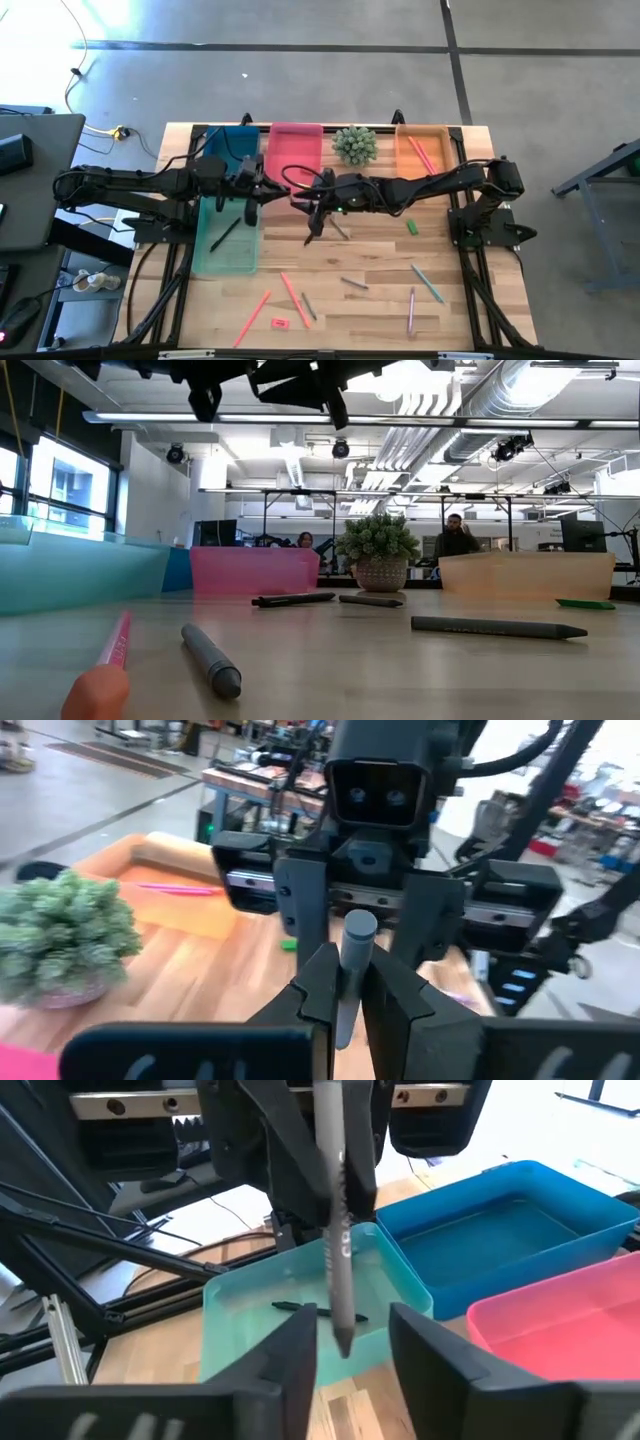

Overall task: Sort crayons/erasers/pens/pencils in bins
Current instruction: Put the gray crayon into the blue bin

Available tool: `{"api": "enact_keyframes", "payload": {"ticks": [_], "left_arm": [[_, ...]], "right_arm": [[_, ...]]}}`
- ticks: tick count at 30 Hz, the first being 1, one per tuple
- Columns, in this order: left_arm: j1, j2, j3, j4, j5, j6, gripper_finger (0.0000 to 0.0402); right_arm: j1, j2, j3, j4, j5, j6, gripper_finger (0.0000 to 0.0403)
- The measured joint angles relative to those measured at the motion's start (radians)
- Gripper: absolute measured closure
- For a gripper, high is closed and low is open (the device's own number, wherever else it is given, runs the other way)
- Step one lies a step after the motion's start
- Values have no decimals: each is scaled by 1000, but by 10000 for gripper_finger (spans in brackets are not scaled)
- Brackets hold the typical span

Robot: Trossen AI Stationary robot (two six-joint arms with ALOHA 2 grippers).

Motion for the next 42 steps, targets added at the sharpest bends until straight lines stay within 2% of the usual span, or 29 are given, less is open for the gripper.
{"api": "enact_keyframes", "payload": {"ticks": [3, 6, 15, 23, 32, 42], "left_arm": [[11, -5, 5, -47, -45, 26, 384], [45, -15, 35, -167, -98, 31, 384], [200, -28, 149, -567, -245, 103, 384], [365, -28, 218, -886, -358, -11, 380], [507, -6, 218, -1055, -360, -113, 381], [569, 129, 218, -1069, -335, -170, 381]], "right_arm": [[0, 0, 0, -24, 0, -5, 254], [0, 0, 0, -59, 0, 0, 243], [-9, 0, 0, -115, -1, -52, 247], [-35, 0, 0, -218, -1, -52, 247], [-75, 0, 0, -332, -10, -52, 247], [-129, 0, 0, -455, -36, -43, 247]]}}
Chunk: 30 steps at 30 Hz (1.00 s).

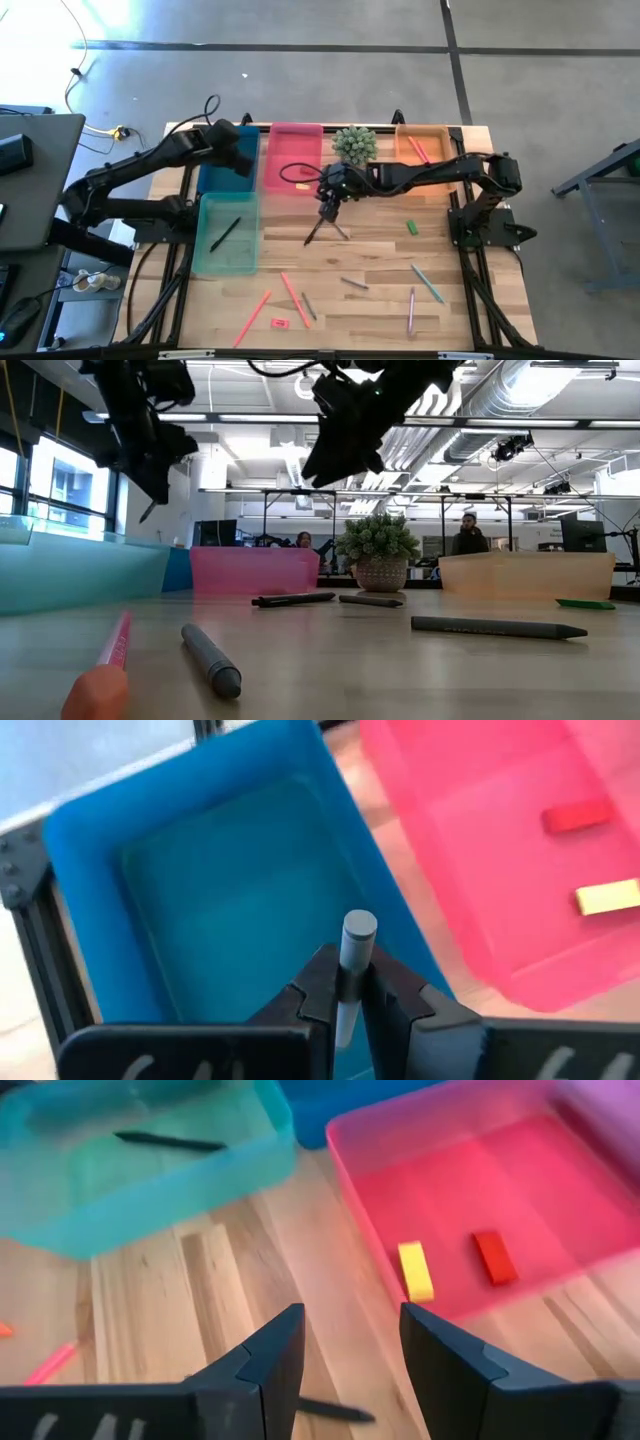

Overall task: Sort crayons/erasers/pens/pencils in bins
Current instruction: Put the gray crayon into the blue bin

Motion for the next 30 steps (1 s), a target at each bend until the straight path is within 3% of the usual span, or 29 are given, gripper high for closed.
{"api": "enact_keyframes", "payload": {"ticks": [16, 30], "left_arm": [[76, 291, -1, 8, 78, -10, 384], [138, 420, -1, 24, 105, 29, 382]], "right_arm": [[-8, 0, 0, -85, -11, -1, 247], [-8, 0, 0, -118, -21, 22, 247]]}}
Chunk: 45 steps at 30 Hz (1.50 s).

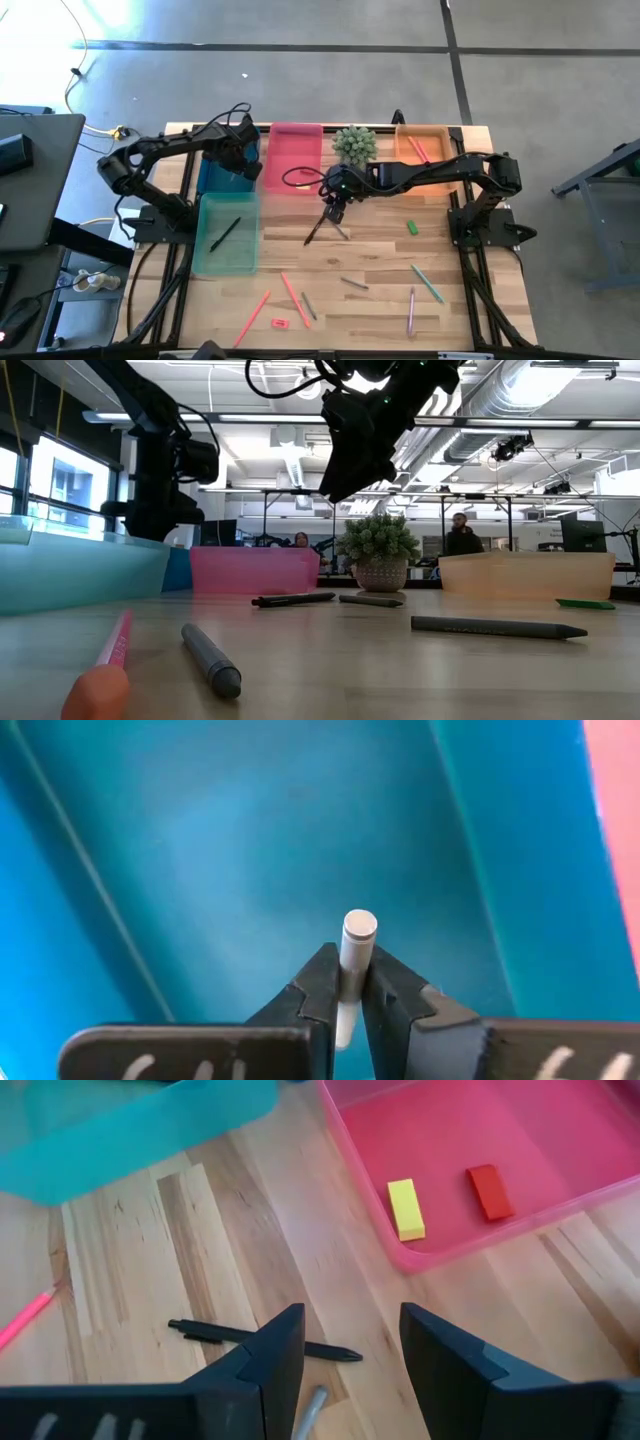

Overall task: Sort crayons/erasers/pens/pencils in bins
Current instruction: Put the gray crayon into the blue bin, then put the pink pencil into the orange bin

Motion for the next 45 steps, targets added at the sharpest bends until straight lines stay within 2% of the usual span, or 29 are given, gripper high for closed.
{"api": "enact_keyframes", "payload": {"ticks": [8, 17, 23, 32, 39, 45], "left_arm": [[0, 11, 0, 3, 18, 0, 357], [0, 11, 2, -4, 18, 66, 292], [0, 11, 82, -78, 18, 179, 266], [-6, -29, 232, -149, 29, 285, 271], [-47, -166, 268, -149, 144, 289, 279], [-131, -283, 268, -179, 239, 184, 279]], "right_arm": [[3, 0, 0, -3, -14, 47, 247], [25, 0, 0, -3, -13, 94, 247], [45, 0, 0, -3, -13, 161, 247], [91, 0, 0, -107, -13, 323, 247], [144, 0, 0, -224, -10, 422, 247], [168, 0, 0, -302, -5, 476, 247]]}}
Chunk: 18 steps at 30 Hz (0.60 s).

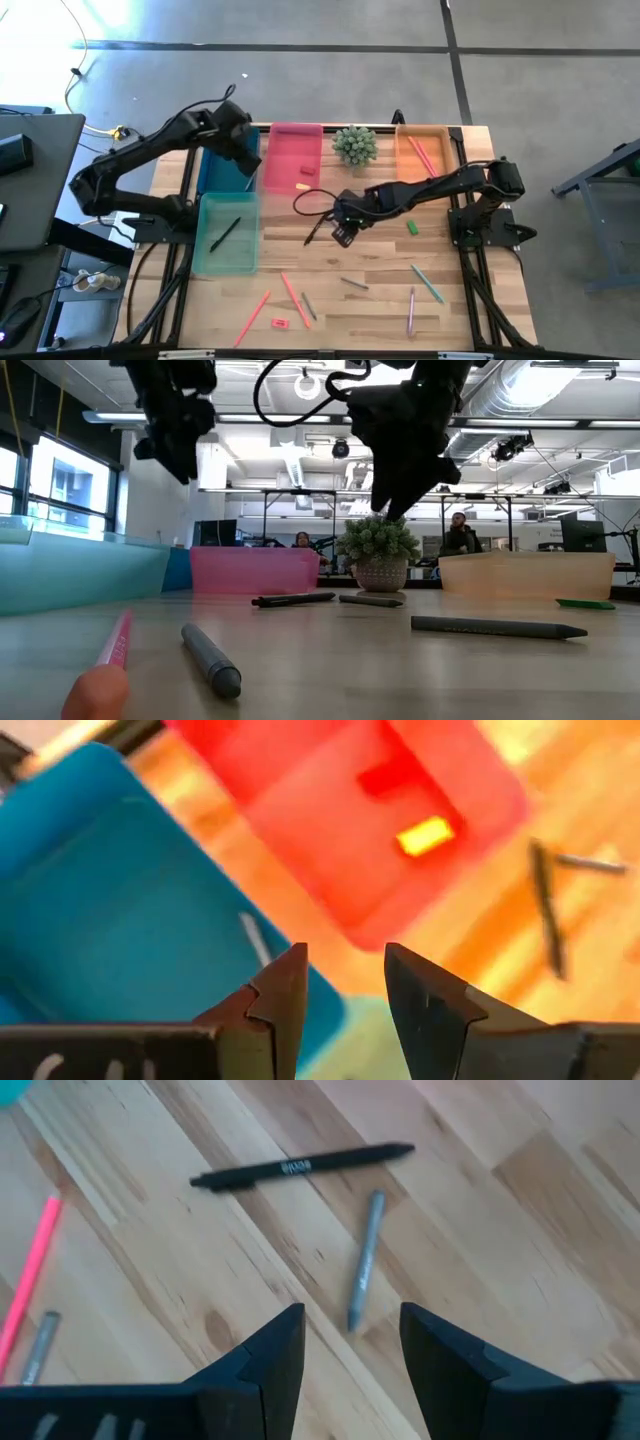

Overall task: Sort crayons/erasers/pens/pencils in bins
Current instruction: Put the pink pencil into the orange bin

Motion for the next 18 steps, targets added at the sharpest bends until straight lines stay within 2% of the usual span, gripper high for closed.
{"api": "enact_keyframes", "payload": {"ticks": [9, 18], "left_arm": [[-219, -79, 0, -114, 17, -195, 279], [-546, -81, -1, -167, -22, -533, 279]], "right_arm": [[5, 0, 0, -11, 2, -24, 247], [2, -43, 0, -65, 29, -59, 247]]}}
